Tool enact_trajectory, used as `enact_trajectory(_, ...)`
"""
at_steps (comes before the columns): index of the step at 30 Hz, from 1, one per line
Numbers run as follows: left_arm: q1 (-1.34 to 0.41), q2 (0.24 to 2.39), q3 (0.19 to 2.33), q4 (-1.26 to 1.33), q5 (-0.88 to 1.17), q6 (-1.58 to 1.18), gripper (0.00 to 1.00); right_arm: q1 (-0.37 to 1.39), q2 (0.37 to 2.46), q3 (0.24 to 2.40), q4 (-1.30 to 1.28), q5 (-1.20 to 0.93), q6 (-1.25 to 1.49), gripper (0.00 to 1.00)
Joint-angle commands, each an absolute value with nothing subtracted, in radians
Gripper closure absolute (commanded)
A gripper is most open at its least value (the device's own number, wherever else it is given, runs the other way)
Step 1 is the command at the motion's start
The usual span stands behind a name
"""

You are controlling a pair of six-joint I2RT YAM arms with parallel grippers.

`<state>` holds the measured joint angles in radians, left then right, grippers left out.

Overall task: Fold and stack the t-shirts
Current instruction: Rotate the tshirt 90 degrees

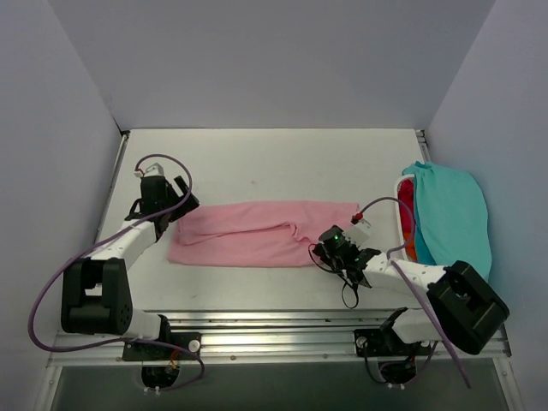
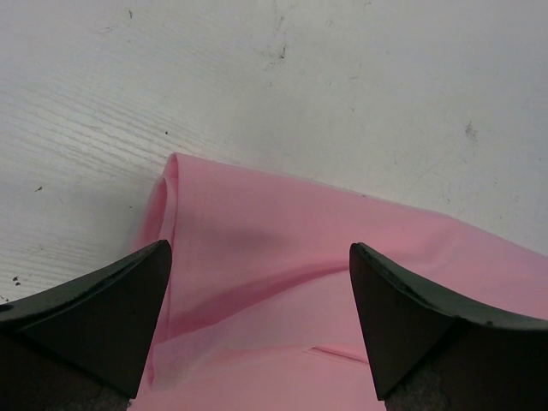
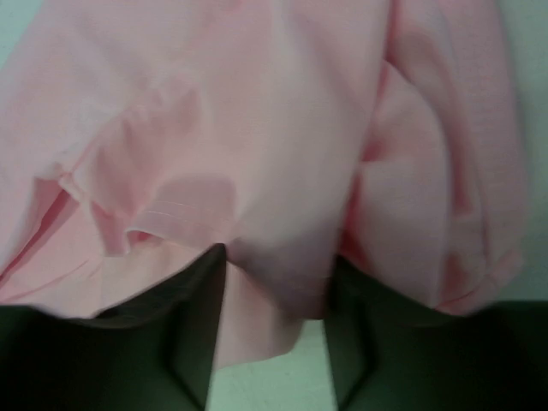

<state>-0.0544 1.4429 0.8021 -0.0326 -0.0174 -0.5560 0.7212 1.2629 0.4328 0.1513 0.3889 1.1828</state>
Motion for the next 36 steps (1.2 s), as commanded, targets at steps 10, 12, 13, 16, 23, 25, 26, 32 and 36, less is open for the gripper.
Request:
enact_trajectory(10,-0.057,1.397,0.798,0.04,0.0,-0.558,0.06,0.503,1.731,0.773,0.354,0.201,1.051,1.0)
enact_trajectory(12,-0.055,1.402,0.801,0.041,0.0,-0.558,0.06,0.488,1.861,0.93,0.296,0.209,1.031,1.0)
enact_trajectory(13,-0.055,1.404,0.804,0.04,0.0,-0.558,0.06,0.482,1.918,1.015,0.279,0.21,1.013,1.0)
enact_trajectory(16,-0.055,1.411,0.81,0.032,0.0,-0.558,0.06,0.447,2.181,1.448,0.128,0.198,0.951,1.0)
enact_trajectory(23,-0.052,1.387,0.808,0.014,0.0,-0.554,0.06,0.327,2.687,2.428,-0.109,0.092,0.822,0.08)
enact_trajectory(25,-0.052,1.368,0.799,0.012,-0.005,-0.554,0.06,0.31,2.611,2.345,-0.077,0.083,0.815,0.03)
enact_trajectory(26,-0.051,1.365,0.795,0.015,-0.005,-0.555,0.06,0.302,2.55,2.248,0.017,0.095,0.812,0.02)
enact_trajectory(32,-0.051,1.345,0.792,0.017,-0.002,-0.56,0.06,0.307,1.963,1.585,0.187,0.231,0.811,0.0)
enact_trajectory(36,-0.051,1.327,0.781,0.021,-0.006,-0.565,0.06,0.415,1.751,1.295,0.222,0.233,0.893,0.0)
